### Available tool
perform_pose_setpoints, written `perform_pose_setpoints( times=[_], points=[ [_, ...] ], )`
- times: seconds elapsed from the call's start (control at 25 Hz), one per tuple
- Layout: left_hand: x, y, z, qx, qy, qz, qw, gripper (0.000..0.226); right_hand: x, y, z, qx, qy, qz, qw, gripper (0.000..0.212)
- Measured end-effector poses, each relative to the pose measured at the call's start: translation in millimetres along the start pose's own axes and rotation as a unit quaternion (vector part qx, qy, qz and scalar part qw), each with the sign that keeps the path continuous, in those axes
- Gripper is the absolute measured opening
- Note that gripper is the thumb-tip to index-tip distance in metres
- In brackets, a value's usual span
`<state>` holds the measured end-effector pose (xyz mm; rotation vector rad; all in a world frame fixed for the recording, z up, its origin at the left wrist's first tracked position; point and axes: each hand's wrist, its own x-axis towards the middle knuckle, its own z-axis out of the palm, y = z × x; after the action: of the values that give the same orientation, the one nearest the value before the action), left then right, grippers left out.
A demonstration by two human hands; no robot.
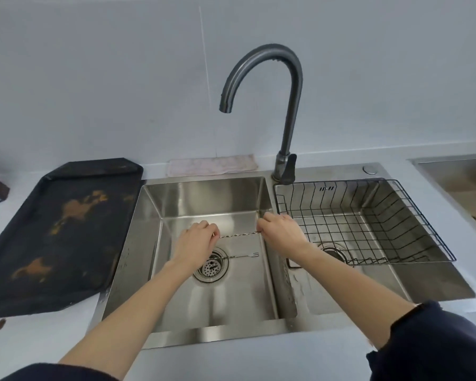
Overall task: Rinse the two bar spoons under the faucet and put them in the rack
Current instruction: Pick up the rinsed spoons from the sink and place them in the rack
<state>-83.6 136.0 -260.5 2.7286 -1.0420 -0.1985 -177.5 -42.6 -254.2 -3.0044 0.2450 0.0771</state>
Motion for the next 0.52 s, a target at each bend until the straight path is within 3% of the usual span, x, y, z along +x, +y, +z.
perform_pose_setpoints(
  times=[0.52],
  points=[
    [29.5,138.5,9.6,-0.045,-0.010,0.069,0.997,0.023,-67.8,126.4,-24.2,-0.011,0.058,0.083,0.995,0.024]
  ],
)
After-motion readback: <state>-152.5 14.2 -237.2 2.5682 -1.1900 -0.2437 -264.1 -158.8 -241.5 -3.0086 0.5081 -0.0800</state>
